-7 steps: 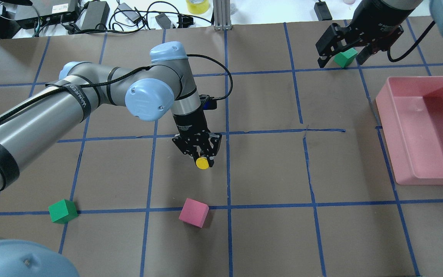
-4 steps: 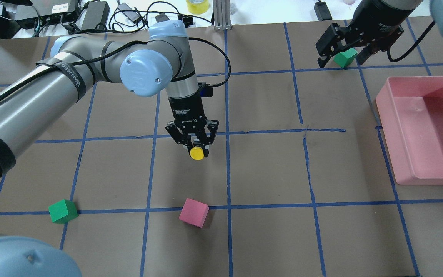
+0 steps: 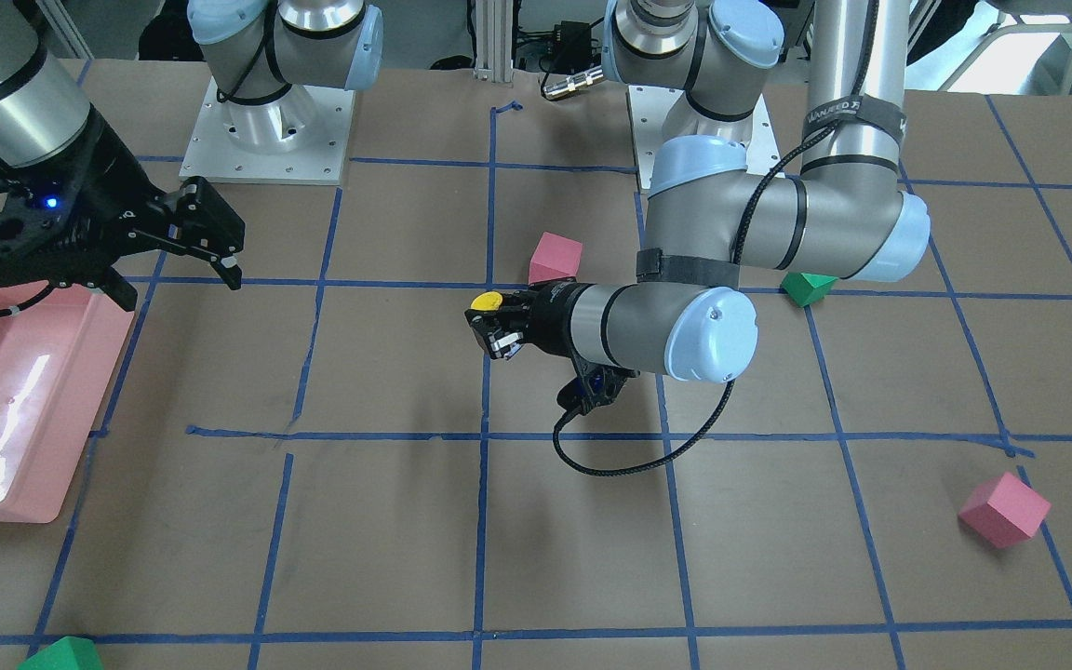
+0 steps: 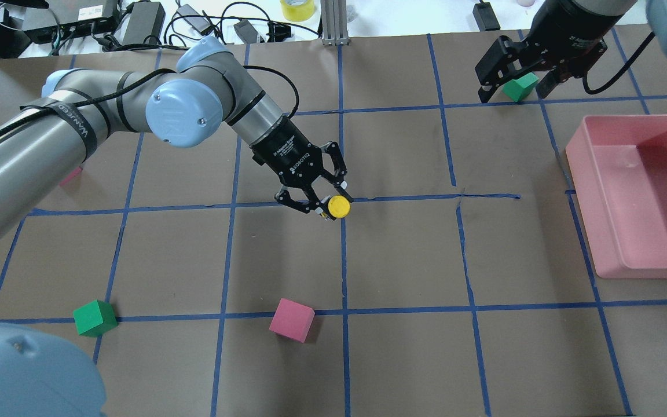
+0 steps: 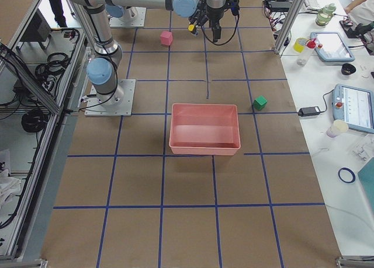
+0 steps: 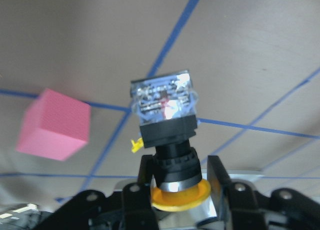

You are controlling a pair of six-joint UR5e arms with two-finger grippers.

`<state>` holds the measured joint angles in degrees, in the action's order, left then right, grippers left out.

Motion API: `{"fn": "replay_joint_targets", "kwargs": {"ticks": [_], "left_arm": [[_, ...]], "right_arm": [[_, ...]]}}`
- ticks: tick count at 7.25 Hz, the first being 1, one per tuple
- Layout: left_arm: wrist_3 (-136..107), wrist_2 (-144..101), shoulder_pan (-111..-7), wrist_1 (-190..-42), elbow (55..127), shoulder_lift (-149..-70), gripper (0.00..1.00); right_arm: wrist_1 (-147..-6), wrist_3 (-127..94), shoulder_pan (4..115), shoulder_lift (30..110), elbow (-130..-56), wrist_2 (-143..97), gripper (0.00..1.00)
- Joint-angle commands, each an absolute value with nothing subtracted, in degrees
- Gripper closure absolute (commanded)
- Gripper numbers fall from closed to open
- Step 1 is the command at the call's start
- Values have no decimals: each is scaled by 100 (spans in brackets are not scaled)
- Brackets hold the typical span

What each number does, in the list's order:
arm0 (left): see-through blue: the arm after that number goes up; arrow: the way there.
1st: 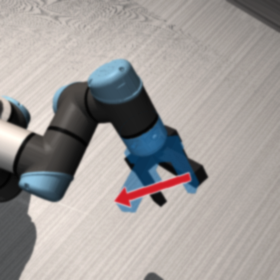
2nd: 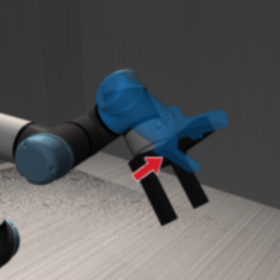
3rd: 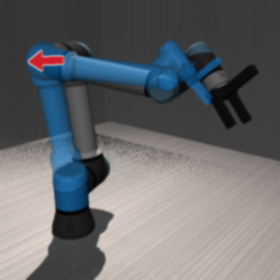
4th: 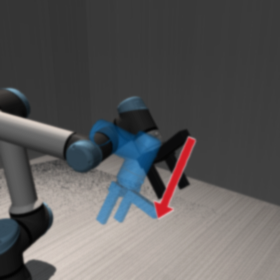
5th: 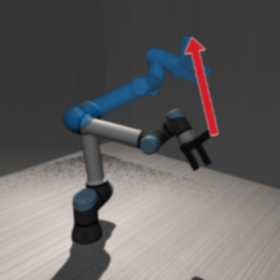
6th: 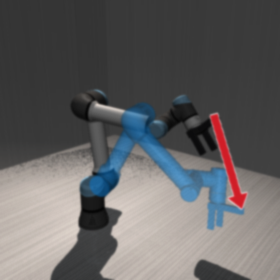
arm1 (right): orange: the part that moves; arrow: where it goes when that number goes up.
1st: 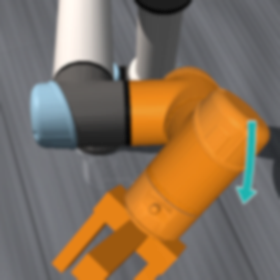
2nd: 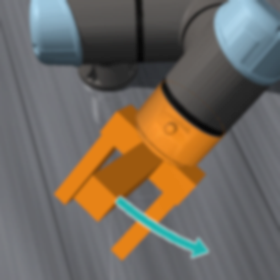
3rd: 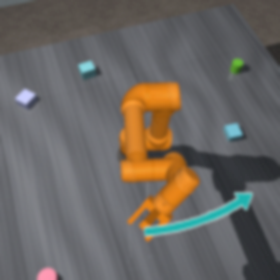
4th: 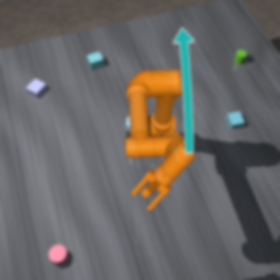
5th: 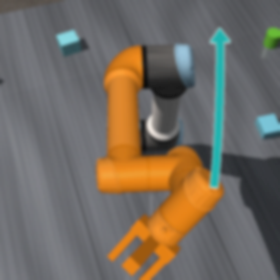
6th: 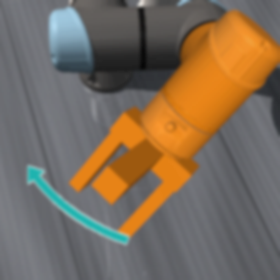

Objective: Align button upright
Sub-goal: 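Rotate the left wrist to turn the button cap upward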

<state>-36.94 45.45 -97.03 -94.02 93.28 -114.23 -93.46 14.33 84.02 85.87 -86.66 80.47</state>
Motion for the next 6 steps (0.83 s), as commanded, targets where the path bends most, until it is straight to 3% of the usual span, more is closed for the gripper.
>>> {"fn": "replay_joint_targets", "kwargs": {"ticks": [1,6], "left_arm": [[-3973,3493,-9616,-8966,9999,-11557,100],[-3929,2655,-9309,-8693,10335,-12022,100]], "right_arm": [[-9343,1433,8402,8587,-8666,8042,0],[-9343,1433,8402,8587,-8666,8042,0]]}}
